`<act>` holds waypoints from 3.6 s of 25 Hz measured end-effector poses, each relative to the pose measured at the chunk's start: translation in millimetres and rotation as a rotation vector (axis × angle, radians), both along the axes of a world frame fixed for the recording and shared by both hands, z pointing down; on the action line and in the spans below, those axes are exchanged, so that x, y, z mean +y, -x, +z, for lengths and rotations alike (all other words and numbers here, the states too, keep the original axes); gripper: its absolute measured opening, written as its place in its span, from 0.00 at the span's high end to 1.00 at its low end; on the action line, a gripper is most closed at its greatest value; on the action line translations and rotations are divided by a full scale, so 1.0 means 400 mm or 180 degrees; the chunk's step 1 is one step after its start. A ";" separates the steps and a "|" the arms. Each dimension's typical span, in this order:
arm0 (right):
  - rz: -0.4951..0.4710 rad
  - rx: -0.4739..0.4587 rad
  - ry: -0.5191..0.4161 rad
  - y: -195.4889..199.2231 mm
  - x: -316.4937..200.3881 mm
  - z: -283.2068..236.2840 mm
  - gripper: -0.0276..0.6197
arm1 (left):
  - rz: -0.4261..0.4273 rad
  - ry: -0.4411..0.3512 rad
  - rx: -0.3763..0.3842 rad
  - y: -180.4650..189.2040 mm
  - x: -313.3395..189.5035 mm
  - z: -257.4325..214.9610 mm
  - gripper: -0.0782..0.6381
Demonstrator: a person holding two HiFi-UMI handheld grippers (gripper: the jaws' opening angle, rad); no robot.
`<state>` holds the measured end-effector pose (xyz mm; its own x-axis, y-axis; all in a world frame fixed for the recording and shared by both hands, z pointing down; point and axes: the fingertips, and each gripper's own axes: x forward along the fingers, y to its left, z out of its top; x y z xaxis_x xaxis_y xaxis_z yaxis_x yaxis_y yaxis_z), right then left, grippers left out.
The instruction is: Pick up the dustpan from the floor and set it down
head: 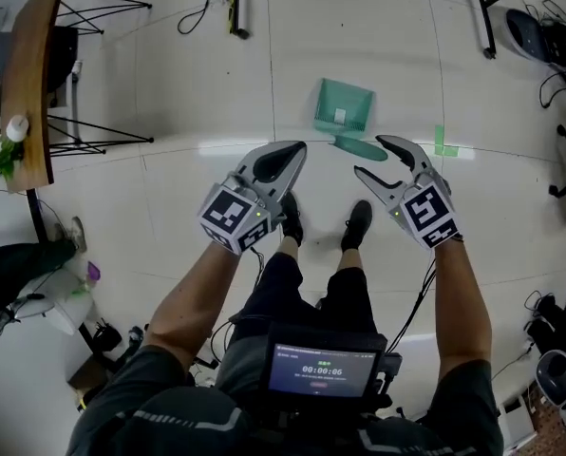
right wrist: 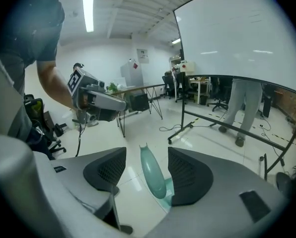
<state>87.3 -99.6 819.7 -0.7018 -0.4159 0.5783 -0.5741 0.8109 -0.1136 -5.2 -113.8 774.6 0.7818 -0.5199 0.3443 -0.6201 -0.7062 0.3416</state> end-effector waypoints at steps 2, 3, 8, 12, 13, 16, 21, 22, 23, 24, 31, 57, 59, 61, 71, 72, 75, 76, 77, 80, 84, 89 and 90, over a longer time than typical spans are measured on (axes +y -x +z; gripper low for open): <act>-0.0057 0.0073 0.0024 -0.002 -0.006 0.074 0.51 | 0.0011 0.0079 0.0001 -0.008 -0.001 0.061 0.86; -0.0079 0.0094 0.0031 -0.002 -0.010 0.105 0.51 | 0.0011 0.0103 0.0003 -0.011 -0.002 0.088 0.86; -0.0196 0.0128 0.0064 0.003 -0.034 0.224 0.51 | -0.0029 0.0139 -0.0010 -0.020 -0.011 0.188 0.86; -0.0289 0.0105 0.0036 0.029 -0.045 0.258 0.60 | -0.0060 0.0153 0.0000 -0.012 -0.011 0.213 0.86; -0.0304 0.0088 0.0018 0.039 -0.048 0.258 0.64 | -0.0073 0.0169 0.0013 -0.008 -0.011 0.213 0.86; -0.0368 0.0046 -0.0017 0.059 -0.052 0.254 0.70 | -0.0102 0.0173 0.0024 0.001 -0.011 0.210 0.86; -0.0385 -0.0088 -0.0013 0.100 -0.059 0.163 0.71 | -0.0083 0.0063 0.0114 0.028 -0.009 0.092 0.86; -0.0387 -0.0123 -0.0041 0.109 -0.065 0.118 0.71 | -0.0104 0.0027 0.0152 0.037 -0.014 0.046 0.86; -0.0383 -0.0175 -0.0069 0.117 -0.068 0.063 0.71 | -0.0125 -0.0012 0.0183 0.048 -0.016 -0.002 0.86; -0.0379 -0.0240 -0.0095 0.124 -0.067 -0.001 0.71 | -0.0144 -0.0052 0.0208 0.060 -0.013 -0.052 0.86; -0.0438 -0.0686 -0.0304 0.162 0.055 -0.584 0.71 | -0.0244 -0.0305 0.0477 0.132 0.081 -0.532 0.86; -0.0177 -0.1029 -0.0942 0.132 0.468 -1.404 0.71 | 0.0064 -0.1029 0.0553 0.117 0.475 -1.279 0.86; -0.0217 -0.1044 -0.0959 0.138 0.476 -1.411 0.71 | 0.0079 -0.1017 0.0532 0.121 0.479 -1.276 0.86; -0.0247 -0.1044 -0.0978 0.142 0.482 -1.416 0.71 | 0.0090 -0.1021 0.0501 0.124 0.481 -1.270 0.86; -0.0187 -0.1050 -0.0977 0.141 0.487 -1.427 0.71 | 0.0020 -0.0974 0.0526 0.147 0.497 -1.267 0.86; -0.0188 -0.1046 -0.0977 0.143 0.489 -1.426 0.71 | 0.0014 -0.0957 0.0562 0.148 0.500 -1.269 0.86; -0.0201 -0.1039 -0.0977 0.149 0.496 -1.415 0.71 | 0.0022 -0.0969 0.0589 0.148 0.509 -1.263 0.86; -0.0203 -0.1040 -0.0975 0.150 0.499 -1.413 0.71 | 0.0029 -0.0986 0.0574 0.148 0.514 -1.261 0.86; -0.0202 -0.1041 -0.0973 0.151 0.501 -1.412 0.71 | 0.0030 -0.0998 0.0563 0.149 0.516 -1.260 0.86; -0.0203 -0.1039 -0.0968 0.156 0.499 -1.414 0.71 | -0.0011 -0.0991 0.0565 0.163 0.511 -1.259 0.86; -0.0214 -0.1033 -0.0970 0.176 0.482 -1.419 0.71 | -0.0032 -0.1007 0.0559 0.188 0.495 -1.264 0.86; -0.0221 -0.1040 -0.0990 0.228 0.451 -1.418 0.71 | -0.0068 -0.1029 0.0549 0.251 0.466 -1.269 0.86; -0.0226 -0.1051 -0.0996 0.241 0.439 -1.419 0.71 | -0.0067 -0.1026 0.0547 0.269 0.456 -1.268 0.86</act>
